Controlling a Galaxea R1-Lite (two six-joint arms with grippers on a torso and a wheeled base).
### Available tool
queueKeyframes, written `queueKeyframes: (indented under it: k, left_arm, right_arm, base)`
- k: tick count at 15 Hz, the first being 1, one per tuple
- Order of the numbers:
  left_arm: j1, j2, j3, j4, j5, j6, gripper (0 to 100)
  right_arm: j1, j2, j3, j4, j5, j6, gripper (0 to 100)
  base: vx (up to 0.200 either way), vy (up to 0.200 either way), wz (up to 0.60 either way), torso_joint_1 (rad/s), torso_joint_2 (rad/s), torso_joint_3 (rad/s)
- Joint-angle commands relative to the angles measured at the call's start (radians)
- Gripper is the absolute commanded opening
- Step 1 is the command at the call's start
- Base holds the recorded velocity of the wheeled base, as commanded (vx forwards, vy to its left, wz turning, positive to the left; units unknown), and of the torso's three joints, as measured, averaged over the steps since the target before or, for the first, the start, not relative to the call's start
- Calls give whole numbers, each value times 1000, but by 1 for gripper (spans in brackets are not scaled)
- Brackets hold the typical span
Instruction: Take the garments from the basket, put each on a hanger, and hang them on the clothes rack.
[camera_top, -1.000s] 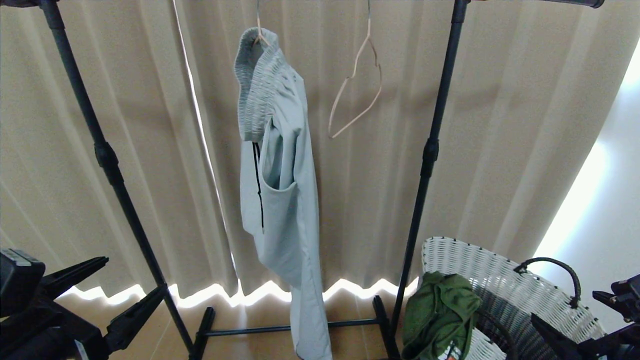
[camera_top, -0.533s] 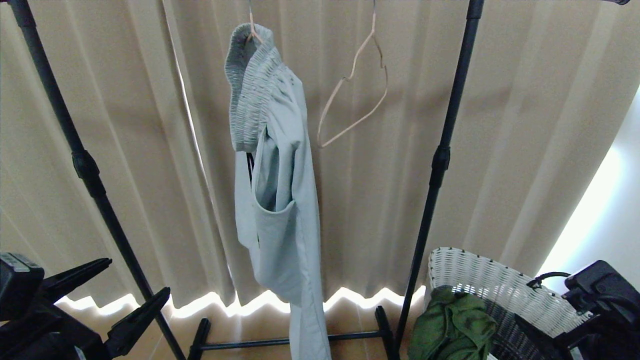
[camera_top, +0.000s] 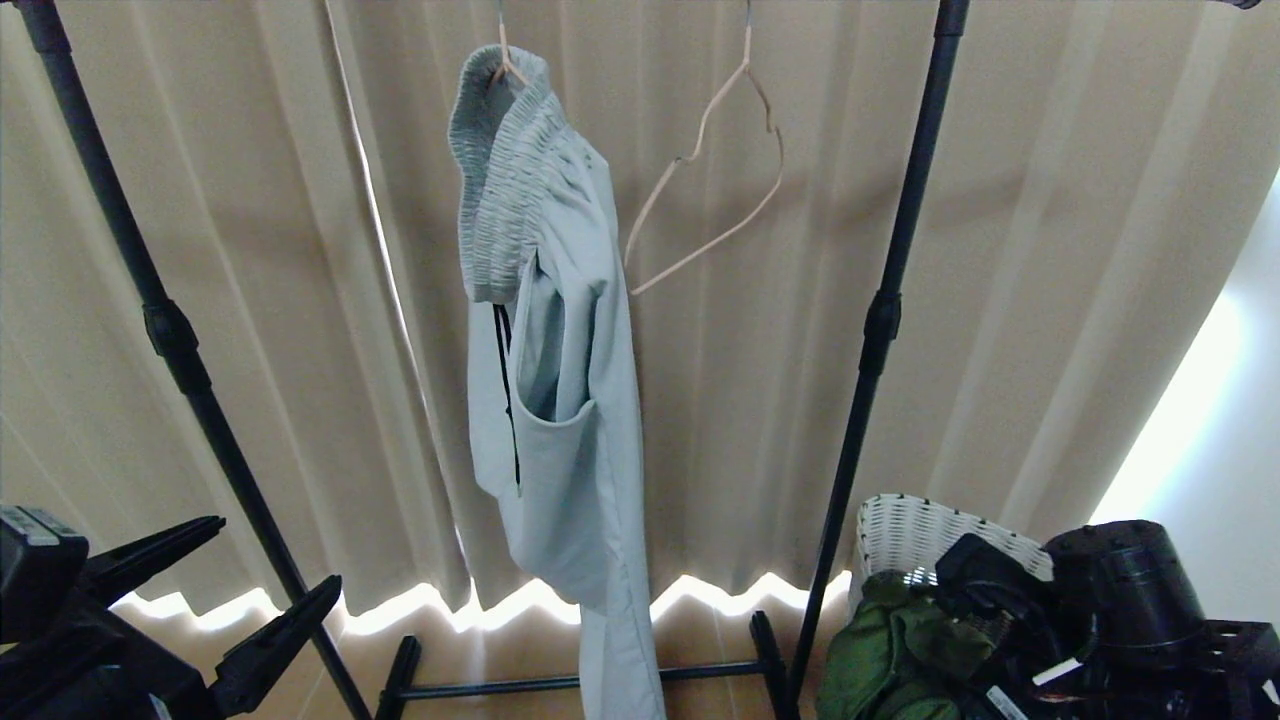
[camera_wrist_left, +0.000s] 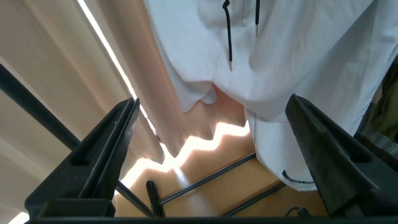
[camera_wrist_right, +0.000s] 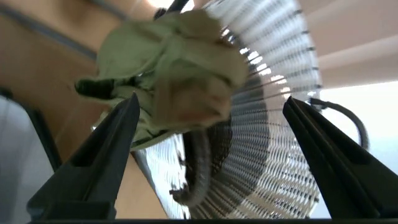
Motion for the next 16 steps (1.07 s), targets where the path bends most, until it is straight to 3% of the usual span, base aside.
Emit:
queueKeyframes:
  k: [1,10,11,16]
  left_arm:
    - [0,0,1,0,0,0,100]
    - [0,0,1,0,0,0,100]
    - [-1,0,1,0,0,0,100]
    - [-8,-1,3,0,0,0,100]
  right_arm:
    - [0,127,-31,-1,-3,-27,100]
    - [-78,266,-129,-8,-48,-29,100]
    - [-78,266,-129,-10,-48,-29,0]
    - [-73,237,-123,-28,-43,-26,0]
  base:
    - [0,0,0,0,0,0]
    - [0,0,0,0,0,0]
    - [0,0,0,0,0,0]
    - [0,0,0,0,0,0]
